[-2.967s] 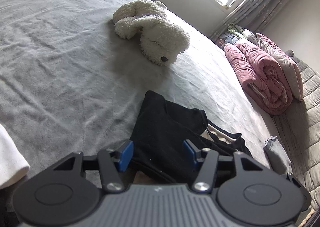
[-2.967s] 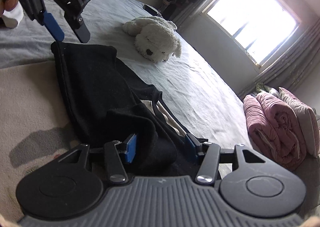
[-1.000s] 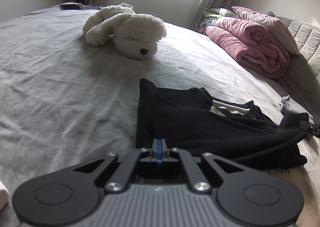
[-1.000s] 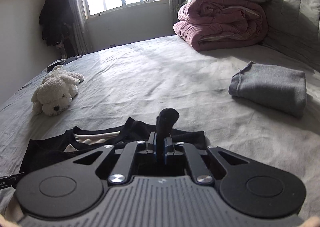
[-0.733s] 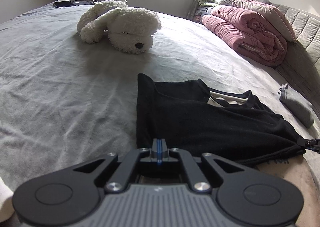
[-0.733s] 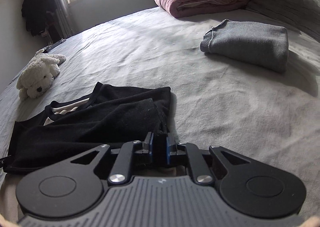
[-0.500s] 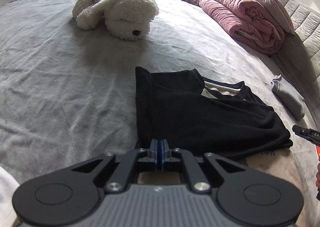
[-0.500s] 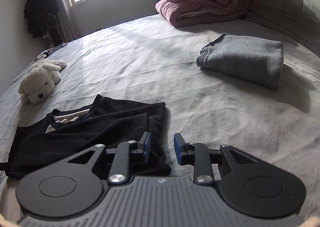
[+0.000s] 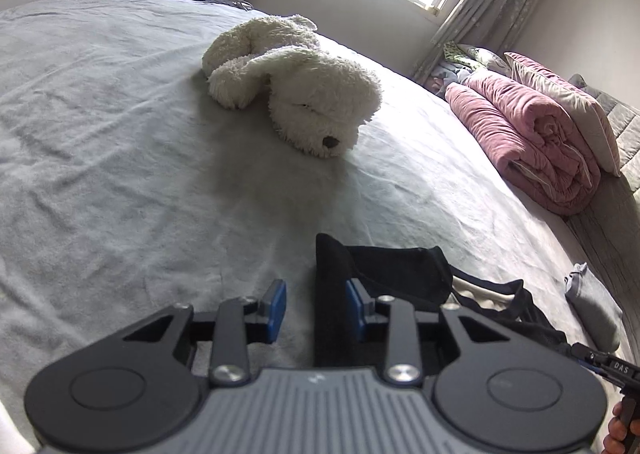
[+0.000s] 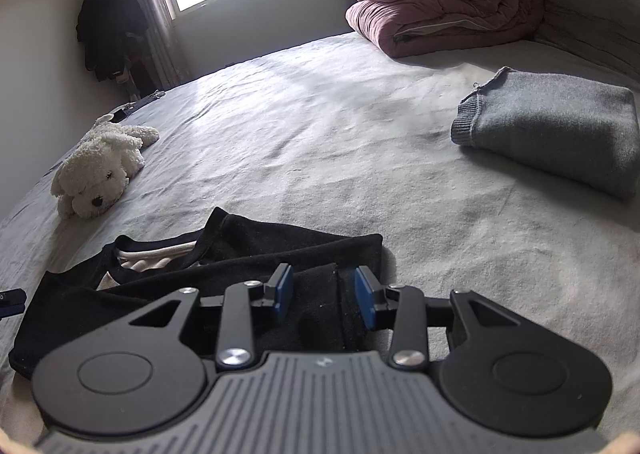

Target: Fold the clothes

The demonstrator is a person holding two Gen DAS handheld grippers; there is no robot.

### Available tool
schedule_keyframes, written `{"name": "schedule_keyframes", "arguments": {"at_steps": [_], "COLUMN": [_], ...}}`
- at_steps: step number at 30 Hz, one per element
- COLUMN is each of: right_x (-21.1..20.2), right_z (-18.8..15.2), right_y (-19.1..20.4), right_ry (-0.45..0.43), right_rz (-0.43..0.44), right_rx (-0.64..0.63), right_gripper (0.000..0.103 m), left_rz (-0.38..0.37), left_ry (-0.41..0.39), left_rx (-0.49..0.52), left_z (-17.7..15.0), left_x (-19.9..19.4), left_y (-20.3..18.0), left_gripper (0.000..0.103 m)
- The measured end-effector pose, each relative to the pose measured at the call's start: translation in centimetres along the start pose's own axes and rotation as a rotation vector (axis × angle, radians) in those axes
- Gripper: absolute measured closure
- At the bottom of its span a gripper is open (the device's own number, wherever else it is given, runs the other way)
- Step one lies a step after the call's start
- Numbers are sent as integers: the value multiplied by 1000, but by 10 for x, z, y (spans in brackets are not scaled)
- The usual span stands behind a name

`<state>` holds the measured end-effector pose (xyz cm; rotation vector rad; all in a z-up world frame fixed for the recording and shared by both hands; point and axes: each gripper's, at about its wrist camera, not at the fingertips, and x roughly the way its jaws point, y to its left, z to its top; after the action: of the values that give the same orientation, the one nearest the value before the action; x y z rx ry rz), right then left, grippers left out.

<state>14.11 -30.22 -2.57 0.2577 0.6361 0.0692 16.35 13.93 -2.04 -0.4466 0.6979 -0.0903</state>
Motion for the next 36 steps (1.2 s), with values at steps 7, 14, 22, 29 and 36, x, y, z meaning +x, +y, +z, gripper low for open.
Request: {"name": "schedule_keyframes", "arguments": {"at_steps": [7, 14, 22, 29, 36], "right_x": [6, -16, -3, 1, -7], "right_z": [-13, -23, -27, -24, -16], "right_y": [3, 23, 29, 13, 3], "right_ry": [-39, -201, -178, -88, -121], "right_rz": [-5, -98, -199, -152, -61], "right_rx": [-71, -197, -290, -195, -123], "right_gripper": [88, 92, 92, 74, 64], "left_rz": [-21, 13, 50, 61, 41], "left_ry": [-52, -172, -180, -127, -122], "left_rx": [-45, 1, 10, -3, -37], "left_z": [-12, -25, -28, -28, -27], "left_x": [16, 5, 9, 15, 14], "left_y": [-1, -10, -10, -5, -4], "left_gripper": [94, 97, 97, 92, 92]}}
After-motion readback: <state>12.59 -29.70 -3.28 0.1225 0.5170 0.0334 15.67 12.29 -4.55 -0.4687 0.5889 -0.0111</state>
